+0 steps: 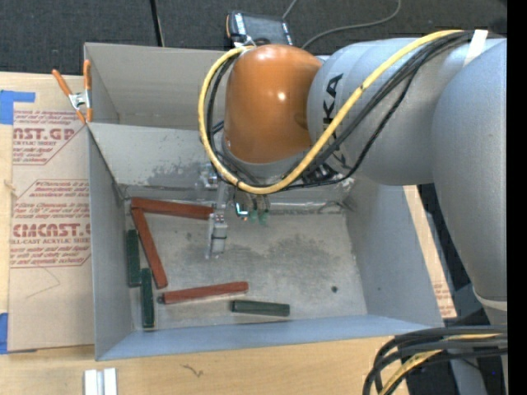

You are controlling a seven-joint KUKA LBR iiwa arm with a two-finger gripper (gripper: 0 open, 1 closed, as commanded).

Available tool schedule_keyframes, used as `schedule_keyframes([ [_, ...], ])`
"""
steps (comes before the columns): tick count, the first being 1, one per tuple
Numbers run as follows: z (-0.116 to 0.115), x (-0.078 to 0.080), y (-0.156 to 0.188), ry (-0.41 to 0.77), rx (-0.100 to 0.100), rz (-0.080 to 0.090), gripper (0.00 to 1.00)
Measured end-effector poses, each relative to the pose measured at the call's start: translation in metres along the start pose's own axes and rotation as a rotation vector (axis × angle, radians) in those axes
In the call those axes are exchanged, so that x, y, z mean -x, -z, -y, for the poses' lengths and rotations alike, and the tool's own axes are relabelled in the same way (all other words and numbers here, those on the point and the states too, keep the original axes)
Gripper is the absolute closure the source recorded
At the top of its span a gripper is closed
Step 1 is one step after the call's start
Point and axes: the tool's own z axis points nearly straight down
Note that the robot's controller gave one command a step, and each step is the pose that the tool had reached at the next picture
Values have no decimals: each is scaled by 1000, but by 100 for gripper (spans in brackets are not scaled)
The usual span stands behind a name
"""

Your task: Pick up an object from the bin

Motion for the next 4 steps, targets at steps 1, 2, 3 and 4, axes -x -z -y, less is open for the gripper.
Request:
schedule_keyframes([
  [1,42,-54,-136,51,-2,-3,0],
  [2,42,-71,-101,-88,1,6,0],
  [3,21,-83,-86,-88,2,6,0],
  [4,33,-79,-133,-164,1,7,0],
])
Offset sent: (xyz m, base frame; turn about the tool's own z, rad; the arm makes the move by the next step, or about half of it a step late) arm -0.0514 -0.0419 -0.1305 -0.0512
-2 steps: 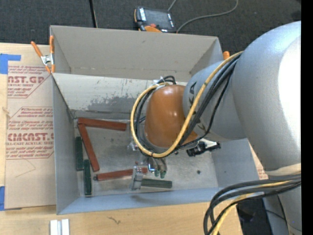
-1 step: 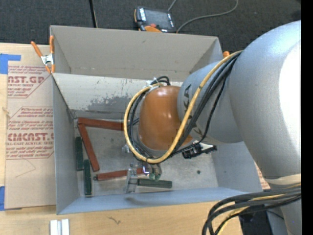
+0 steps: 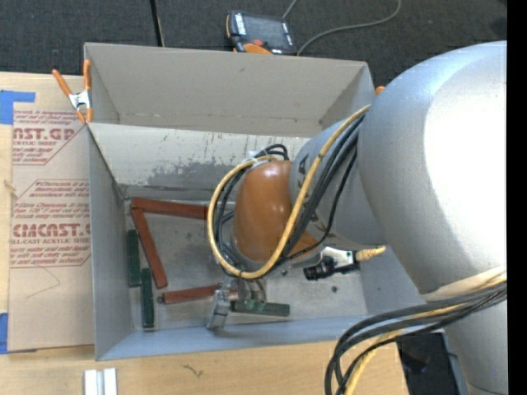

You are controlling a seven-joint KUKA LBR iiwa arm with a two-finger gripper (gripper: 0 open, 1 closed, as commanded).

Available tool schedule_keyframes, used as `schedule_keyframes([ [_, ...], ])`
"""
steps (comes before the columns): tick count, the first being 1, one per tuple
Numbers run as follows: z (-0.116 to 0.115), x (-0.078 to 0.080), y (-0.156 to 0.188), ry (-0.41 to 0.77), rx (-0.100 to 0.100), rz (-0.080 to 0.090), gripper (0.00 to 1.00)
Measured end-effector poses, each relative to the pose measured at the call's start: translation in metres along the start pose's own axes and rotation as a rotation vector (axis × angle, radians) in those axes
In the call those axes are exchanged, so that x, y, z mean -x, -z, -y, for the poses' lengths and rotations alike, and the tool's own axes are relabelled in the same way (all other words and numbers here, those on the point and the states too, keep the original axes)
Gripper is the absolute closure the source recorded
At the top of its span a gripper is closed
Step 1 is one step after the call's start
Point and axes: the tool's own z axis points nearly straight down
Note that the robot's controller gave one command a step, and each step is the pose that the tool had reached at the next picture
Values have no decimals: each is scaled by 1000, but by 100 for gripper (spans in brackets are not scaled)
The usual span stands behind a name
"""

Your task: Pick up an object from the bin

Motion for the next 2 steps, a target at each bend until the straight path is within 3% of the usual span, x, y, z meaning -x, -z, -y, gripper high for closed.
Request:
schedule_keyframes([
  [1,-1,0,0,0,1,1,0],
  [2,-1,-1,0,1,0,-2,100],
])
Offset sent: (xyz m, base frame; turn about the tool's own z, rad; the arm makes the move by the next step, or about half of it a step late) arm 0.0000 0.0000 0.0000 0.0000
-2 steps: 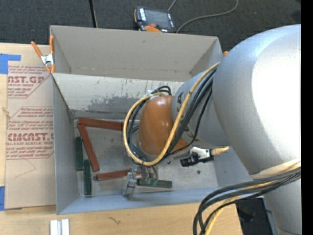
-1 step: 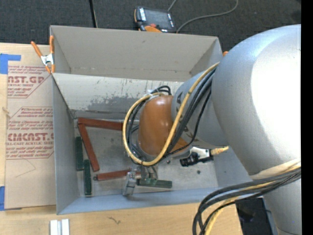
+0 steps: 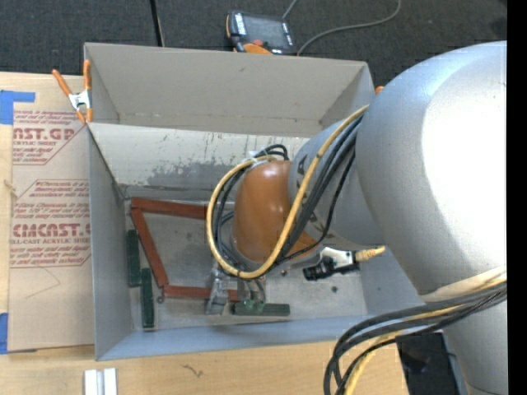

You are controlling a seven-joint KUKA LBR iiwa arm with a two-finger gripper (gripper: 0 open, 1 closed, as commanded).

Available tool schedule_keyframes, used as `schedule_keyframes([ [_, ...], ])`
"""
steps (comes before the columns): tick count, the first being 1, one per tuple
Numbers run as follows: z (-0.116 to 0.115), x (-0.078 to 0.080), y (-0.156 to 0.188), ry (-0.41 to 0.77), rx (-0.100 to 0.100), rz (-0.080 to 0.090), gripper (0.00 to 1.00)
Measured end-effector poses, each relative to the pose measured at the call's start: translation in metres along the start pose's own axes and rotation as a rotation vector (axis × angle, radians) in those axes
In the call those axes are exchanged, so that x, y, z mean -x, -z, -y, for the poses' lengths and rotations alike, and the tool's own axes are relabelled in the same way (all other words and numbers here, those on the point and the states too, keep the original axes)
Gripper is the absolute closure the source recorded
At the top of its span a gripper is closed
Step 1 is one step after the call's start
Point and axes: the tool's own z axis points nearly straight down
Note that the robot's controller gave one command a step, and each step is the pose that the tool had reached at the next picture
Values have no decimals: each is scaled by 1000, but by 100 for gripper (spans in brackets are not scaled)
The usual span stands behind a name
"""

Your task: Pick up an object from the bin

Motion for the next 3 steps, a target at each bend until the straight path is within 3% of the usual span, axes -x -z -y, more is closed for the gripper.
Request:
schedule_keyframes([
  [3,-2,-1,30,2,0,1,100],
])
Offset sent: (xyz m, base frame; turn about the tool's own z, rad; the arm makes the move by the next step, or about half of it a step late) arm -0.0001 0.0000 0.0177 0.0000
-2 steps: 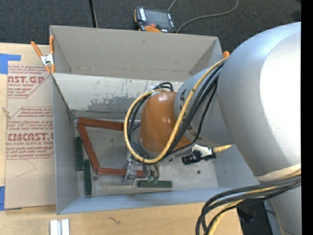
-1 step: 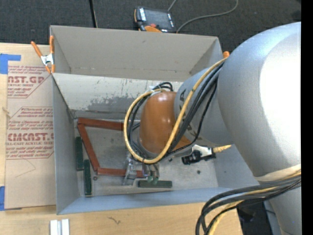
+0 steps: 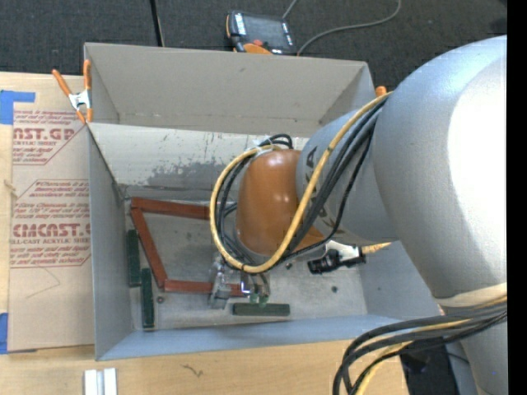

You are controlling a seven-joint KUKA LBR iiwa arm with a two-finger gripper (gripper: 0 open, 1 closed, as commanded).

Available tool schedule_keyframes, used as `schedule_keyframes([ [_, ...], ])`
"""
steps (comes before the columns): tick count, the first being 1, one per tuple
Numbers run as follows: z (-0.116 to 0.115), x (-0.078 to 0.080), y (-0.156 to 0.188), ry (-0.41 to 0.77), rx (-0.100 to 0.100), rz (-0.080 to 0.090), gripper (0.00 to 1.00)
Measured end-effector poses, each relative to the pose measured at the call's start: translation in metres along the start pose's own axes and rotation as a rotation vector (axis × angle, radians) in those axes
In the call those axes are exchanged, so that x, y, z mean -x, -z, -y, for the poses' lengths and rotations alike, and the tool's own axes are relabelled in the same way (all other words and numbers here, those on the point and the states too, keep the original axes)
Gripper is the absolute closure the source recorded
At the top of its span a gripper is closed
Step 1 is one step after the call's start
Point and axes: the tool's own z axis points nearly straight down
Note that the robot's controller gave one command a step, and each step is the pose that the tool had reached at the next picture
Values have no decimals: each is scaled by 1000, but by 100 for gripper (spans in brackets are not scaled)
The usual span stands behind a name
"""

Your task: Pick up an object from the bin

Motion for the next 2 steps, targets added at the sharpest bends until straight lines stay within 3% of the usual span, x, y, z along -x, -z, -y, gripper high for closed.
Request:
schedule_keyframes([
  [1,-1,-1,11,1,0,0,100],
  [2,-3,0,75,3,2,6,100],
])
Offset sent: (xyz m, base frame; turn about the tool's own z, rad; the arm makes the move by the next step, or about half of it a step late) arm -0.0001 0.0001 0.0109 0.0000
